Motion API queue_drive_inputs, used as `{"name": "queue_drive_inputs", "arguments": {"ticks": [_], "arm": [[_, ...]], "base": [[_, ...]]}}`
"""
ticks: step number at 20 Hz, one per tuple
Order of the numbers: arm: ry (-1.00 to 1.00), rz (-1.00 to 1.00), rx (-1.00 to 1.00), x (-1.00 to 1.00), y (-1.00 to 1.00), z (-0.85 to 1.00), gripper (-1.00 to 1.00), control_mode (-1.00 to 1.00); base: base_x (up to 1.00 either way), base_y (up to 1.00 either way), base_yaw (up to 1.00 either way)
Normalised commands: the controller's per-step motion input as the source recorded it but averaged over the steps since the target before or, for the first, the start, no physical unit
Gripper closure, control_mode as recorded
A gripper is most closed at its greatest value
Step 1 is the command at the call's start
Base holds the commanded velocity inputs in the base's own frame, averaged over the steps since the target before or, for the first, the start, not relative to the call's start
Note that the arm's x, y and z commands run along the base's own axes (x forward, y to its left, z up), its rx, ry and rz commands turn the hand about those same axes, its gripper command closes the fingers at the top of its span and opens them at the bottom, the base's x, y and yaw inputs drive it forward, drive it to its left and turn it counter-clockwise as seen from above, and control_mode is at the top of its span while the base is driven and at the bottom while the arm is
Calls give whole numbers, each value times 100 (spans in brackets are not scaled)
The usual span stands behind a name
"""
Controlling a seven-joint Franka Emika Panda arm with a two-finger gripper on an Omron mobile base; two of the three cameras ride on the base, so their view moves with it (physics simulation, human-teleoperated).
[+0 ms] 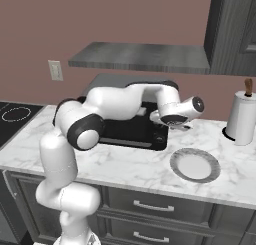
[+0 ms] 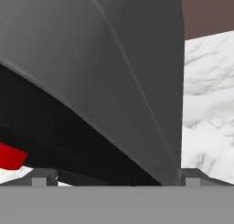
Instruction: Pick up the bagel from the plate, place it on the toaster oven rack, close the door, and set the timer.
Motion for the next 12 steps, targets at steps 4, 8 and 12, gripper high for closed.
{"name": "queue_drive_inputs", "arguments": {"ticks": [4, 8, 12], "arm": [[0, 0, 4, 18, -14, -15, -100, -100], [0, 0, 4, 22, -1, -15, 100, -100], [0, 0, 6, 18, -3, -16, 100, -100]], "base": [[0, 0, 0], [0, 0, 0], [0, 0, 0]]}}
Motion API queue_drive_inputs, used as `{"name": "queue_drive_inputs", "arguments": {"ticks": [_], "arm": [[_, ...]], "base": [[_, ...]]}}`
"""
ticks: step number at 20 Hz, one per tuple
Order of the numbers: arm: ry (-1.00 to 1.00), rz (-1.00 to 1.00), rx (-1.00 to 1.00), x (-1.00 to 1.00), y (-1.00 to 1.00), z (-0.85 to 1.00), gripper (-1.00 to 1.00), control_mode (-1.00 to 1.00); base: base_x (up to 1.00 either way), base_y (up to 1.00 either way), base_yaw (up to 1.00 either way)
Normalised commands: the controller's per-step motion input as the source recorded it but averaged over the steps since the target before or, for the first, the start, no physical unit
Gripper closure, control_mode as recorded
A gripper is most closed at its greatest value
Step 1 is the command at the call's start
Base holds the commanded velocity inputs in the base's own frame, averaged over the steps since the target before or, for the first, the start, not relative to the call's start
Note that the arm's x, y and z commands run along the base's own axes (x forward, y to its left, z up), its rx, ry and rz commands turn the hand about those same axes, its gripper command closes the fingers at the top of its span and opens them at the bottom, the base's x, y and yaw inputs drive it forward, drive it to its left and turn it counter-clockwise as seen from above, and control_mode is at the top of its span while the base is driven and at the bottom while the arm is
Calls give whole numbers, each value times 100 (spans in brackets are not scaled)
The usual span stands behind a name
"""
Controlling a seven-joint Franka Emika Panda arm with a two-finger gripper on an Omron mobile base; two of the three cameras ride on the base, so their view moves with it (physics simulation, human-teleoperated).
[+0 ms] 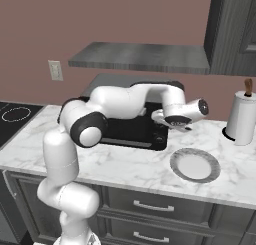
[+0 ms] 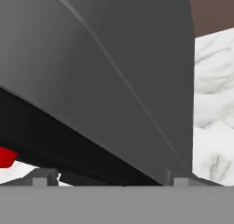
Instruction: Pick up the bagel from the plate, place it on the toaster oven rack, close the door, and set the timer.
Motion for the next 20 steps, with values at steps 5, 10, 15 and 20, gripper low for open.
{"name": "queue_drive_inputs", "arguments": {"ticks": [5, 10, 15, 20], "arm": [[1, 0, 9, 18, -17, -19, 100, -100], [5, 0, 15, 18, -36, -22, 100, -100], [14, 1, 27, 13, -44, -31, 100, -100], [18, 3, 31, 2, -41, -57, 100, -100]], "base": [[0, 0, 0], [0, 0, 0], [0, 0, 0], [0, 0, 0]]}}
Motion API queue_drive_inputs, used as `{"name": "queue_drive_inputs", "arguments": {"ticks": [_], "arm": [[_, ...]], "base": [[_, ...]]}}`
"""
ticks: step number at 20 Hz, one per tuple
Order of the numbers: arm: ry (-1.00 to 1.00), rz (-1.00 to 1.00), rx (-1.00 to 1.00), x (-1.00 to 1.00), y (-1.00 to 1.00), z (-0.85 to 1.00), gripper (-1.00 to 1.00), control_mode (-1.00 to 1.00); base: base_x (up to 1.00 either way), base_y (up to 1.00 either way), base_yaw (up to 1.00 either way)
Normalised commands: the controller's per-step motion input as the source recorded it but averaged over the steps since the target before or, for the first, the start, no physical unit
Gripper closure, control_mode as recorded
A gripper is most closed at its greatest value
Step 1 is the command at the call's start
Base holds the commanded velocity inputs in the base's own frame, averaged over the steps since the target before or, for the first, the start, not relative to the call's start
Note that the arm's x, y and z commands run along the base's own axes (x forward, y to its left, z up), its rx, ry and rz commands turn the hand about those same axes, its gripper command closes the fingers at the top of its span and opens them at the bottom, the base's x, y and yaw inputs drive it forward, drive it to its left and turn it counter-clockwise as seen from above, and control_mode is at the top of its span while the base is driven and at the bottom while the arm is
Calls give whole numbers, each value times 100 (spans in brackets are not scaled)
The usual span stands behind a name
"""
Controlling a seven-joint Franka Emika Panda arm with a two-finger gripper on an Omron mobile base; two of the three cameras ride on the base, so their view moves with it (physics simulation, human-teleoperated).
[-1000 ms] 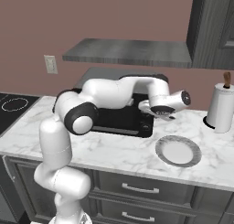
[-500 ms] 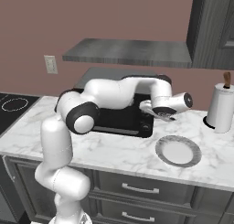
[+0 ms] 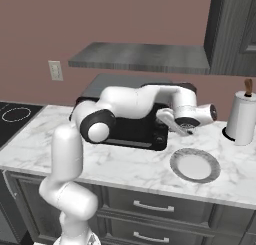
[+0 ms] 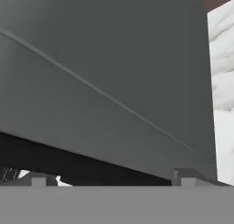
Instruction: Pick up the bagel from the plate, place it on the toaster oven rack, close the door, and set the timer.
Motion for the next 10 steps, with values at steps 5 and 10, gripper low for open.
{"name": "queue_drive_inputs", "arguments": {"ticks": [5, 10], "arm": [[17, 4, 29, 0, -33, -76, 100, -100], [8, 4, 25, 0, -28, -71, 100, -100]], "base": [[0, 0, 0], [0, 0, 0]]}}
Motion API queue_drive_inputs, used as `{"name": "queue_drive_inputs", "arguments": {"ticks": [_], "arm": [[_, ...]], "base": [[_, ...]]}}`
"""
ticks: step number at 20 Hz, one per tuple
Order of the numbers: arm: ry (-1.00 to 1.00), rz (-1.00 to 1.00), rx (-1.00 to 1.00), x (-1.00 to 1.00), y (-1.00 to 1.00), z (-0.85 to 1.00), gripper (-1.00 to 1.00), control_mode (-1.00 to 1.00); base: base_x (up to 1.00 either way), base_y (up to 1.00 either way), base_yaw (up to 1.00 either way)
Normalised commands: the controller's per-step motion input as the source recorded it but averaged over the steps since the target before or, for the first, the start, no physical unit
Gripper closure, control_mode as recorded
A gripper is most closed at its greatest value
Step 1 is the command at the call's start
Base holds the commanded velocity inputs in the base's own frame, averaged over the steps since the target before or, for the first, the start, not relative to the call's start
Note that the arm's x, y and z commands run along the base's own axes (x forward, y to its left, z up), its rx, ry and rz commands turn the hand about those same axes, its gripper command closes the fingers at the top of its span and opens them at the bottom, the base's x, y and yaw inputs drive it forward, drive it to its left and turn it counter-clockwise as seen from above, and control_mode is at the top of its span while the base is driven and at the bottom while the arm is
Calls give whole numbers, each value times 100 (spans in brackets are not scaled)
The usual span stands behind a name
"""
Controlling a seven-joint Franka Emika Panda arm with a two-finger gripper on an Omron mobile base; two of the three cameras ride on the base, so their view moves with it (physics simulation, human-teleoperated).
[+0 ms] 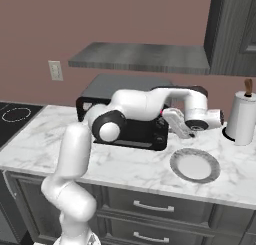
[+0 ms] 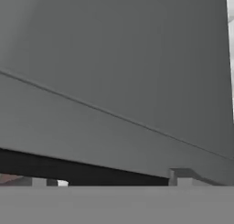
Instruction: Pick up the bagel from the plate, place it on the toaster oven rack, close the door, and set the timer.
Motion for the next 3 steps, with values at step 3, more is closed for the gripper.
{"name": "queue_drive_inputs", "arguments": {"ticks": [3], "arm": [[2, 3, 22, -1, -24, -67, 100, -100]], "base": [[0, 0, 0]]}}
